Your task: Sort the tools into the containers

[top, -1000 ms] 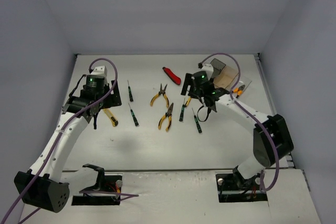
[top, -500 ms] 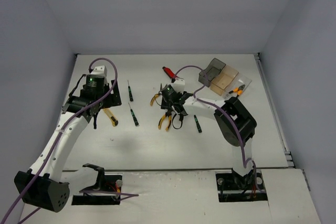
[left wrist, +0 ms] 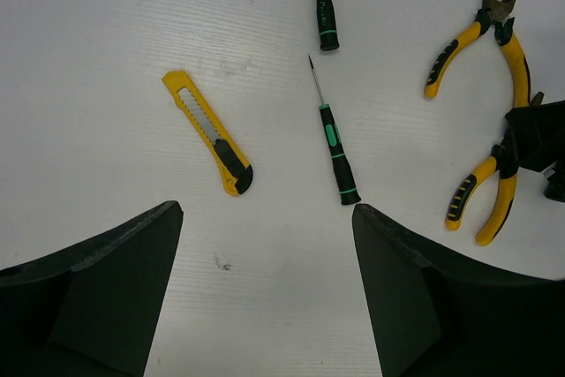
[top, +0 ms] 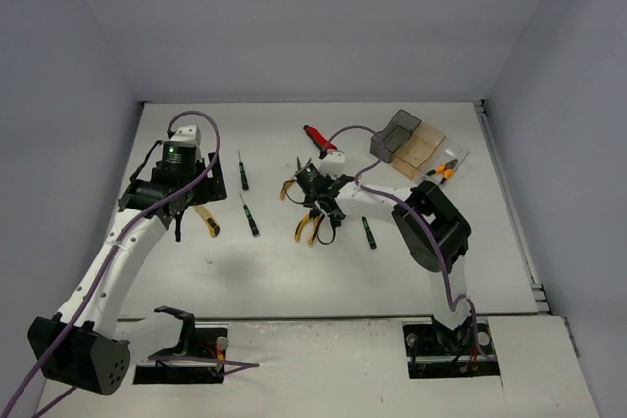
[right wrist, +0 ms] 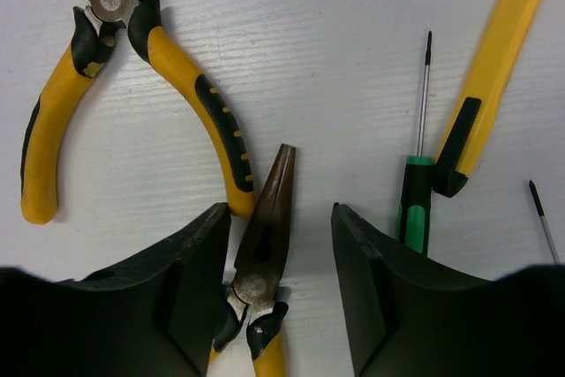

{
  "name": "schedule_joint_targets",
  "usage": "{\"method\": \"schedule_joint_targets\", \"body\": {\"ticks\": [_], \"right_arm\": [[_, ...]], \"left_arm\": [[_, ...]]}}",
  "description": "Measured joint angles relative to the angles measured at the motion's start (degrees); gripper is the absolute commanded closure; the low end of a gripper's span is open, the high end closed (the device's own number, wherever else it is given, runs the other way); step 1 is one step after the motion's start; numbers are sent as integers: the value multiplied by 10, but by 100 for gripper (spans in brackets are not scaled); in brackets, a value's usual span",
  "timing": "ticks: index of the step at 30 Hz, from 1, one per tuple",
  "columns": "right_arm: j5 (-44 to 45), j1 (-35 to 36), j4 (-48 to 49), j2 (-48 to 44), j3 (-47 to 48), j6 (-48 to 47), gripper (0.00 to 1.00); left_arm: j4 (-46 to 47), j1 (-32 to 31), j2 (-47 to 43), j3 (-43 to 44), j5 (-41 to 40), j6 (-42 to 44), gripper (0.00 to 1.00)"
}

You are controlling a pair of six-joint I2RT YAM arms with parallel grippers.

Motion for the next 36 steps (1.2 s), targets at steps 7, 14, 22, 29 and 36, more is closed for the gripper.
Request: {"method": "schedule_joint_targets", "body": {"ticks": [7,14,22,29,36], "right_arm": [[16,23,-30,0,4,10,58],[22,44,-42,0,5,21,72],[20,48,-65,23,42,7,100],[13,49,-61,29,52,-44,100],[1,67,-54,-19,0,-94,100]], "left_arm": [[-1,0,7,-4,1,0,25],[-1,0,7,-4,4,0,25],[-1,0,7,-4,4,0,25],[-1,0,7,-4,4,0,25],[-1,0,7,-4,4,0,25]]}}
